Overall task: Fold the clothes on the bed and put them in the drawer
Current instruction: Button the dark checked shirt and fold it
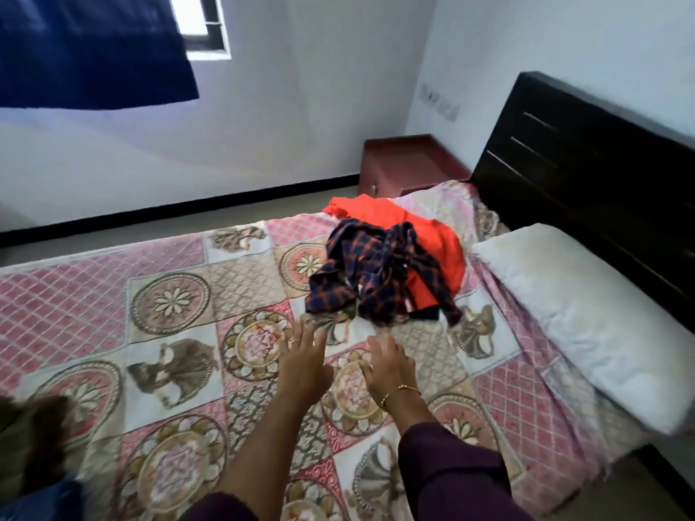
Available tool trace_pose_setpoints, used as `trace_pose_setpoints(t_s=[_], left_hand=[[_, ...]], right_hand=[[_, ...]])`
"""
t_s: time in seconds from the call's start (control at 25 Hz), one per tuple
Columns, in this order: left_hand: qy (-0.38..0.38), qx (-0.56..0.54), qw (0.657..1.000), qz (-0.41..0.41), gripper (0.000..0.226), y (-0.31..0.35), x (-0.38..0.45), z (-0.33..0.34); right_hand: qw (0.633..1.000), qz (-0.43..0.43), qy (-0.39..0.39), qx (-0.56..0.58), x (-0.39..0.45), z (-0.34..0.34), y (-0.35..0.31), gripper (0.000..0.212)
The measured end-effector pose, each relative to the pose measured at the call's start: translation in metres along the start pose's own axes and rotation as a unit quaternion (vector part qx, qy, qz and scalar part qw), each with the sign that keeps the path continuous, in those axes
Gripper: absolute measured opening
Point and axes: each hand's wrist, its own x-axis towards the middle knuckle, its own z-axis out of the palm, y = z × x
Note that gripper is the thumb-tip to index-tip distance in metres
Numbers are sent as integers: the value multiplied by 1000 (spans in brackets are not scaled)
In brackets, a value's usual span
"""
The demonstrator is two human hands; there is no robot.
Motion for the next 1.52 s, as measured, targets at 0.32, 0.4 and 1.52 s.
trace_pose_setpoints(t_s=[0.32,0.4,1.52], left_hand=[[-25,-123,992,13,49,61,98,24],[-43,-129,991,-1,45,70,126,34],[-18,-771,529,-355,50,208,174,-21]], right_hand=[[996,42,-20,70,81,-23,73,28],[993,44,-37,104,112,-22,82,27],[493,113,-66,860,170,-172,147,38]])
